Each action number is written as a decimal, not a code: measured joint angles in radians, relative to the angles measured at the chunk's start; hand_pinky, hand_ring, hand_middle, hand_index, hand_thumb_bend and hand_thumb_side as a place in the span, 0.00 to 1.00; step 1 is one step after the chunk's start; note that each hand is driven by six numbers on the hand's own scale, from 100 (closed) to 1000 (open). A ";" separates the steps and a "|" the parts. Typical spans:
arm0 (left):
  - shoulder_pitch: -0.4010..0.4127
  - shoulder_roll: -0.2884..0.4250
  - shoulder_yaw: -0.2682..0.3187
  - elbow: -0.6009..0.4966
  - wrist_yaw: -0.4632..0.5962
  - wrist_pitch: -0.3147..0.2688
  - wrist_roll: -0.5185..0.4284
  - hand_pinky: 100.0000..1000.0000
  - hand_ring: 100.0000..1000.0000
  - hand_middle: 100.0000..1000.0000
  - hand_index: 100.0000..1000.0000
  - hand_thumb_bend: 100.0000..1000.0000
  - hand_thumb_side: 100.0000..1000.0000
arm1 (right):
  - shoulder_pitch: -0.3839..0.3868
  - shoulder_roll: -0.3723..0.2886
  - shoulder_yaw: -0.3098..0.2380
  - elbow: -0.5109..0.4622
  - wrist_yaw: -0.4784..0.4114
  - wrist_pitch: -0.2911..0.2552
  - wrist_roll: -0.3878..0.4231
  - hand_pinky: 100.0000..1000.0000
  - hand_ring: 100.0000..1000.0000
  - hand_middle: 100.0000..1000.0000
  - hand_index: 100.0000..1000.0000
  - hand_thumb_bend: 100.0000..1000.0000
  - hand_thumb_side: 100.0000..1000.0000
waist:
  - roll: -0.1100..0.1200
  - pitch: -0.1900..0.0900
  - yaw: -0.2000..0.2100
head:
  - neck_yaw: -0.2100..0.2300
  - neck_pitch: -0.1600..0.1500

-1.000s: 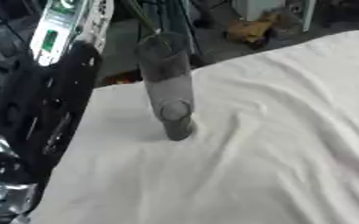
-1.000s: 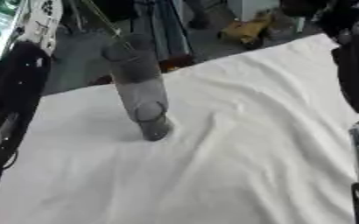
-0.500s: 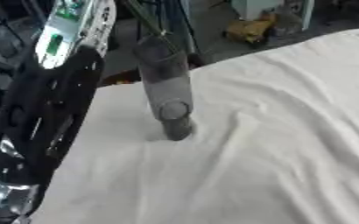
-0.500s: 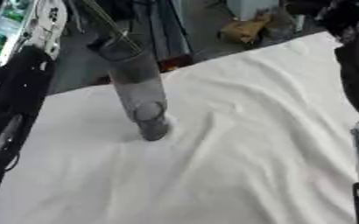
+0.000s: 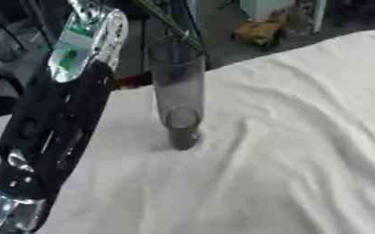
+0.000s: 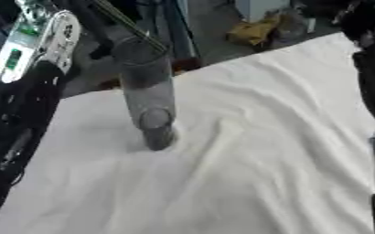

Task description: Arrange flowers into the vase.

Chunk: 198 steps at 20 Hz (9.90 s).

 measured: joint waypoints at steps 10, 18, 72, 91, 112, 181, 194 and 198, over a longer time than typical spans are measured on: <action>0.000 0.000 0.001 0.005 -0.106 0.033 0.019 0.00 0.00 0.00 0.00 0.00 0.51 | 0.000 0.000 -0.006 0.000 -0.001 0.000 0.000 0.78 0.81 0.73 0.92 0.12 1.00 | 0.000 0.003 0.003 | 0.000 0.000; 0.000 0.000 0.003 0.011 -0.158 0.060 0.017 0.00 0.00 0.00 0.00 0.00 0.51 | 0.008 -0.001 -0.012 -0.005 -0.008 0.005 -0.014 0.78 0.81 0.73 0.92 0.11 1.00 | 0.000 0.003 0.004 | 0.001 0.001; 0.002 0.000 -0.032 0.029 -0.170 0.172 -0.114 0.00 0.12 0.15 0.00 0.00 0.71 | 0.018 0.000 -0.025 -0.030 -0.011 0.029 -0.100 0.78 0.81 0.74 0.91 0.06 1.00 | 0.001 -0.001 0.003 | -0.001 -0.003; 0.018 0.000 -0.059 0.027 -0.258 0.142 -0.153 0.01 0.15 0.19 0.09 0.00 0.79 | 0.017 0.001 -0.031 -0.030 -0.007 0.030 -0.112 0.78 0.81 0.74 0.91 0.06 1.00 | 0.001 -0.001 0.002 | -0.005 -0.008; 0.050 0.002 -0.080 0.029 -0.426 0.161 -0.218 0.17 0.42 0.51 0.50 0.00 0.89 | 0.017 0.009 -0.036 -0.030 0.001 0.033 -0.126 0.77 0.81 0.74 0.91 0.05 1.00 | -0.005 -0.001 0.009 | -0.013 -0.008; 0.159 0.120 -0.141 -0.051 -0.768 0.125 -0.764 0.75 0.95 1.00 1.00 0.00 1.00 | 0.019 0.018 -0.043 -0.031 0.009 0.036 -0.169 0.77 0.81 0.74 0.91 0.01 1.00 | -0.011 -0.003 0.026 | -0.039 -0.021; 0.158 0.107 -0.136 -0.050 -0.759 0.092 -0.706 0.78 0.96 1.00 1.00 0.39 1.00 | 0.022 0.018 -0.043 -0.031 0.009 0.037 -0.175 0.77 0.81 0.73 0.91 0.01 1.00 | -0.011 -0.003 0.018 | -0.031 -0.030; 0.158 0.107 -0.136 -0.050 -0.760 0.092 -0.705 0.78 0.97 1.00 1.00 0.40 1.00 | 0.022 0.018 -0.044 -0.031 0.009 0.034 -0.178 0.76 0.81 0.73 0.91 0.01 1.00 | -0.011 -0.003 0.016 | -0.031 -0.034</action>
